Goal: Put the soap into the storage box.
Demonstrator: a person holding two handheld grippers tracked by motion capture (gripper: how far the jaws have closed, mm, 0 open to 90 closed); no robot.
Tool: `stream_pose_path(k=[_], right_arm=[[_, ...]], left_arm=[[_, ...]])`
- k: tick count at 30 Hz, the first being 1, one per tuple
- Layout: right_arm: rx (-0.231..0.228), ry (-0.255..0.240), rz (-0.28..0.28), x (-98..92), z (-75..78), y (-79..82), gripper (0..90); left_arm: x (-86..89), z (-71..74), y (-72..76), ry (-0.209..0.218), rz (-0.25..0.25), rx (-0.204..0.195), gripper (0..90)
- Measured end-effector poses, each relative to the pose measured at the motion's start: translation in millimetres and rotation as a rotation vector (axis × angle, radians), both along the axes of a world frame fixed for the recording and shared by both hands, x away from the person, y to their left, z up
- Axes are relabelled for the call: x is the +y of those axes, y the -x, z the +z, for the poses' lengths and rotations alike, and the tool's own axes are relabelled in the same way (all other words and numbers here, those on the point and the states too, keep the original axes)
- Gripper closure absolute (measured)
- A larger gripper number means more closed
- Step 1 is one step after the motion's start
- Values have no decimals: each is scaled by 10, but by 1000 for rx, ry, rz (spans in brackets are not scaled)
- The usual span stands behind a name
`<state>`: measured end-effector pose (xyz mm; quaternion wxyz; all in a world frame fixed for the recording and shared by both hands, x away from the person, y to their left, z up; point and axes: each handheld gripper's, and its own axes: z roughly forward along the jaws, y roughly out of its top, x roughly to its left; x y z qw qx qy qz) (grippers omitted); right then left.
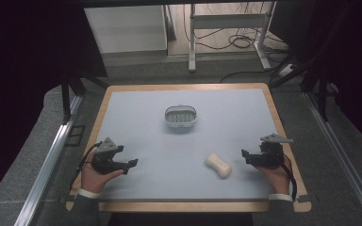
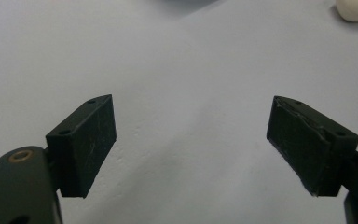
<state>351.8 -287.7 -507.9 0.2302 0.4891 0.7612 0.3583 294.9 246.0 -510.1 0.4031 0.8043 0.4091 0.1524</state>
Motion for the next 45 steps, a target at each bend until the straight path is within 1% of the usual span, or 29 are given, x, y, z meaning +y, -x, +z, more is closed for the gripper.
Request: stream_pose_path(k=[1,2,4,7,8,9,10,11,15,19,25,27,28,31,35,37,38,42,44,45], right_arm=[[-1,7,1,6,-2,1,81],[9,11,13,11,-4,3,84],[10,20,23,25,-3,12,87],[-1,5,34,23,39,40,102],[-4,1,34,15,55,45,122],[-4,1,34,15,55,45,122],[2,-9,31,10,66,44,123],[-7,-19,26,0,84,37,123],[-6,-17,30,-5,101,24,123],[6,-31,35,-8,114,23,122],[-6,-23,41,20,156,47,123],[-15,-4,47,53,184,58,126],[-15,4,45,64,187,60,128],[-6,6,55,76,173,56,131],[0,5,57,77,169,58,134],[2,3,43,90,207,77,134],[-2,-3,37,94,233,93,133],[-16,-9,52,126,302,132,134],[-17,-9,68,175,313,130,139],[-17,-9,68,175,313,130,139]], left_arm=[[-13,-10,-5,-5,-4,6,160],[-19,-14,-9,-4,-7,13,157],[-23,-15,-14,-2,-10,18,150],[-33,-3,-19,0,-30,27,138],[-33,-3,-19,0,-30,27,134],[-34,-3,-18,1,-34,28,134],[-32,-5,-18,-3,-35,26,133],[-32,-7,-18,-7,-33,25,133],[-36,-9,-17,-14,-26,20,139],[-46,-20,-26,-26,-15,20,149],[-41,-21,-29,-33,-15,19,149],[-50,-31,-34,-43,-22,21,148],[-58,-38,-37,-49,-24,21,149],[-68,-52,-45,-61,-29,21,149],[-63,-46,-40,-56,-29,14,152],[-50,-42,-31,-64,-20,12,152],[-46,-37,-25,-61,-18,11,152],[-25,-25,-19,-54,-18,6,152],[-8,-46,-25,-36,-13,10,152],[-8,-46,-25,-36,-13,10,152]])
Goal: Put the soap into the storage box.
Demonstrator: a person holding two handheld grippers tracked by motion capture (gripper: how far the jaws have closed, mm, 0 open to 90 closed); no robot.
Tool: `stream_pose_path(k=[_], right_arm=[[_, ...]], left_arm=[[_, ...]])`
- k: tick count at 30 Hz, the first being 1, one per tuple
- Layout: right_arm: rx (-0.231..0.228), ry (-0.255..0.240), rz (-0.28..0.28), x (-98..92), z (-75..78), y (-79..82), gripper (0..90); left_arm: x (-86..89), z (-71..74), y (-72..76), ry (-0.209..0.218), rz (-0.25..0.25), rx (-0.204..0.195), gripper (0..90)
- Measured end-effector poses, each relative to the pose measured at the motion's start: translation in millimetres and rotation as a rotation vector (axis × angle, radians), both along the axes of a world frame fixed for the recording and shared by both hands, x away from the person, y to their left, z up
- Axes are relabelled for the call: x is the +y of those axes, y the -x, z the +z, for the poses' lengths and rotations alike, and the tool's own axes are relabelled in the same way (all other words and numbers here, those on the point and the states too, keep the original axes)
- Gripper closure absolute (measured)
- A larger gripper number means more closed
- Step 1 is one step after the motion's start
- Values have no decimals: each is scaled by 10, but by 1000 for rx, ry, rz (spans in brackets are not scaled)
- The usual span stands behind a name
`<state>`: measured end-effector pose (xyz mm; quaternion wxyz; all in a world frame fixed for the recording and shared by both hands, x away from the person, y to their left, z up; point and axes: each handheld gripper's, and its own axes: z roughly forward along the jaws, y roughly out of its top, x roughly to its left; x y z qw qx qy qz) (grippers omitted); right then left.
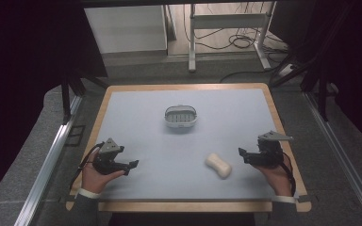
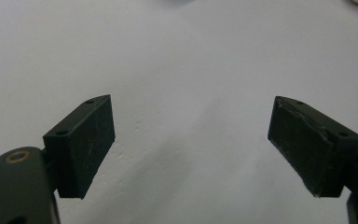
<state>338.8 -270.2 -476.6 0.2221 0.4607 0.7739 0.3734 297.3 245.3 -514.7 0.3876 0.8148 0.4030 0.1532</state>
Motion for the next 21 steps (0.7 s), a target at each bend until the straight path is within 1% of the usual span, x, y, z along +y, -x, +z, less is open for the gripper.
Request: stream_pose_path(k=[2,3,5,7,10,12,17,18,21], right_arm=[[15,36,30,114,-11,-8,139],[24,45,39,148,-11,-8,151],[39,46,67,206,1,3,160],[43,54,75,249,19,10,160],[44,54,84,284,46,13,159],[45,45,85,285,65,3,159],[54,49,81,297,86,-21,160],[66,61,92,316,93,-32,159],[70,98,127,351,103,-41,163]], left_arm=[[18,-20,-7,-2,4,5,150],[41,-17,-7,12,6,4,150],[53,-7,-4,21,6,2,150],[52,-6,-6,23,4,6,149],[32,-10,-14,20,-5,23,138],[15,-7,-11,12,-8,21,136],[3,-13,-11,8,-11,22,136],[6,-15,-13,10,-11,25,136],[21,-38,-27,14,-13,32,137]])
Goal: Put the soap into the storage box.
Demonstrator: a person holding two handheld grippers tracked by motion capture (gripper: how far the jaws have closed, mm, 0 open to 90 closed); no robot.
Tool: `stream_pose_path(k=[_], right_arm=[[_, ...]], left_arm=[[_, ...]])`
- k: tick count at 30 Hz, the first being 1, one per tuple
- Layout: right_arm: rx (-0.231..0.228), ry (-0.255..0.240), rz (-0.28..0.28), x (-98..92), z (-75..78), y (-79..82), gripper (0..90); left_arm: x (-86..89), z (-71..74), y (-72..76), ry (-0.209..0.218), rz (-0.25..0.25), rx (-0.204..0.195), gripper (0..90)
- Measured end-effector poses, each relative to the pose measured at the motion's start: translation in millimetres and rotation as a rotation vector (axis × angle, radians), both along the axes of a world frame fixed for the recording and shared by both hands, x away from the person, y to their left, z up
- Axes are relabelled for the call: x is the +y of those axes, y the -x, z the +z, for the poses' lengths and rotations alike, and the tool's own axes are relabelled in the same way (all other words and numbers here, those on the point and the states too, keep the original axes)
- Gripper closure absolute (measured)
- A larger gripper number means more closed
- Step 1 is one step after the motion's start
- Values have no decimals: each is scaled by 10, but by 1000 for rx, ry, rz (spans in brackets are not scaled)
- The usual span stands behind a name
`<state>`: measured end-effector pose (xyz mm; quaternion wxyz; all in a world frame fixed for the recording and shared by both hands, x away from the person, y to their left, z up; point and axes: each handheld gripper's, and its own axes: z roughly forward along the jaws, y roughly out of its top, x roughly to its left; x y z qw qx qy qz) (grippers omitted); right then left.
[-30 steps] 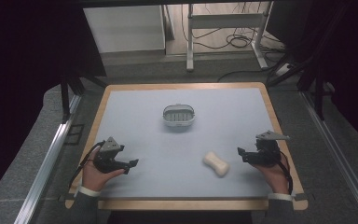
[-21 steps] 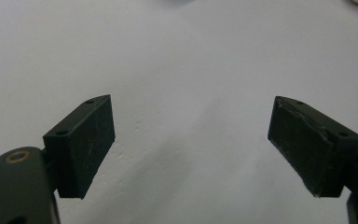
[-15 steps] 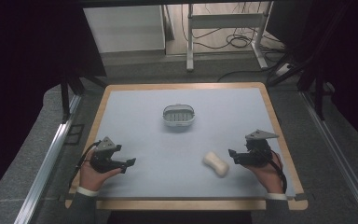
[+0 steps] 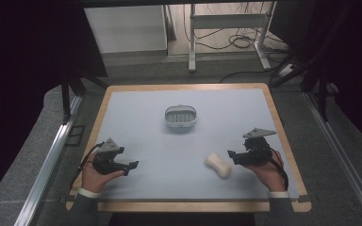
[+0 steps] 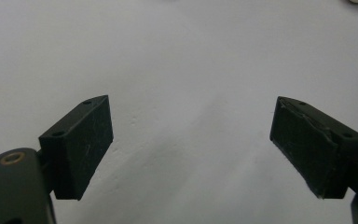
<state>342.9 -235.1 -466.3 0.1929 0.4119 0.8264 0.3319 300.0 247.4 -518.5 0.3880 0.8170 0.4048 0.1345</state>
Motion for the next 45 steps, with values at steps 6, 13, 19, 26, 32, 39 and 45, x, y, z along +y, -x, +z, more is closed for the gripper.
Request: stream_pose_path(k=[6,13,19,26,32,39,45], right_arm=[[38,20,49,70,24,24,204],[81,49,91,174,45,52,223],[109,70,116,274,20,58,228],[146,91,141,375,-14,43,242],[165,113,170,462,-37,42,260],[191,142,191,559,-67,22,283],[202,179,212,636,-99,18,288]], left_arm=[[11,-10,-2,4,2,3,138],[-9,-22,-8,-7,-4,5,140],[-10,-21,-7,-8,-6,4,140],[-21,-33,-12,-14,-9,9,140],[-24,-34,-10,-12,-10,11,140],[-21,-35,-13,-17,-10,10,140],[-26,-39,-13,-16,-12,11,139]])
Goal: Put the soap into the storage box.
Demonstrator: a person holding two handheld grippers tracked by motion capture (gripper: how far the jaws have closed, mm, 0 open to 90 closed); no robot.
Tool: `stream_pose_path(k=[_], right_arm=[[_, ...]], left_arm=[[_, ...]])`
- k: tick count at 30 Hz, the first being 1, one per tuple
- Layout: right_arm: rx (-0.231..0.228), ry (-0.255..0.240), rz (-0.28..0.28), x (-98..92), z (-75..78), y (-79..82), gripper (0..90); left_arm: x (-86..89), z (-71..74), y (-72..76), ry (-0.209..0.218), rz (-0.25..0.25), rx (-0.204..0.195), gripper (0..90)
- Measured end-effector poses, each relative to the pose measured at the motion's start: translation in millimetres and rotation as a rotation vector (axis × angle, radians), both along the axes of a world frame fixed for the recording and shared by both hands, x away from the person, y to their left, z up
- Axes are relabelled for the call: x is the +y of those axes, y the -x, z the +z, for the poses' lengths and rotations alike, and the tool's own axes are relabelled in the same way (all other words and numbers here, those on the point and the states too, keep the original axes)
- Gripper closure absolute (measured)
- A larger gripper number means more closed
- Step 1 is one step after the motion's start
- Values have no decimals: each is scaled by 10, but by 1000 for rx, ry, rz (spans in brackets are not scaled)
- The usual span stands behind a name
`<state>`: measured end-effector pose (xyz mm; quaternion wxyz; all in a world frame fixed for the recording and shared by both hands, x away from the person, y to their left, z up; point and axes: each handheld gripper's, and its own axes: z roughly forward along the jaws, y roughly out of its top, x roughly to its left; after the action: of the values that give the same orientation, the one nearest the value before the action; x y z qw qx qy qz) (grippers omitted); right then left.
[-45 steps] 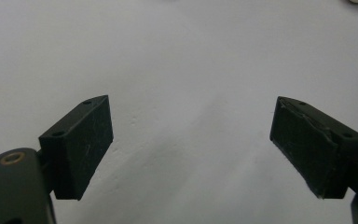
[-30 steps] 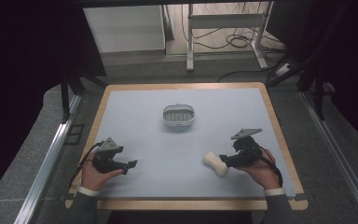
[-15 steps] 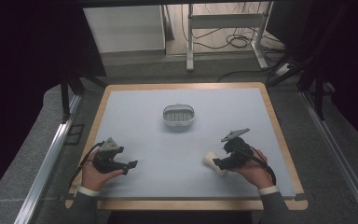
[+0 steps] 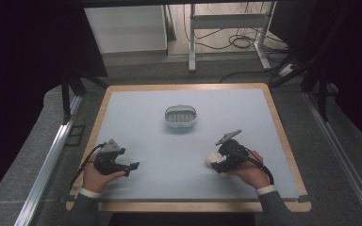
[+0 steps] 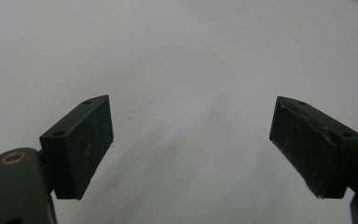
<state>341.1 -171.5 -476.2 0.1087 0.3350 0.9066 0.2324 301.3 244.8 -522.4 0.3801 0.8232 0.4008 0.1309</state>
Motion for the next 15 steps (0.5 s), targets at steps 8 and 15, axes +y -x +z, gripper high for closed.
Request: stream_pose_path(k=[8,15], right_arm=[[24,33,14,55,-47,-28,296],[47,80,20,88,-115,-49,301]], left_arm=[[2,2,0,4,-5,1,139],[12,-10,-8,12,2,3,131]])
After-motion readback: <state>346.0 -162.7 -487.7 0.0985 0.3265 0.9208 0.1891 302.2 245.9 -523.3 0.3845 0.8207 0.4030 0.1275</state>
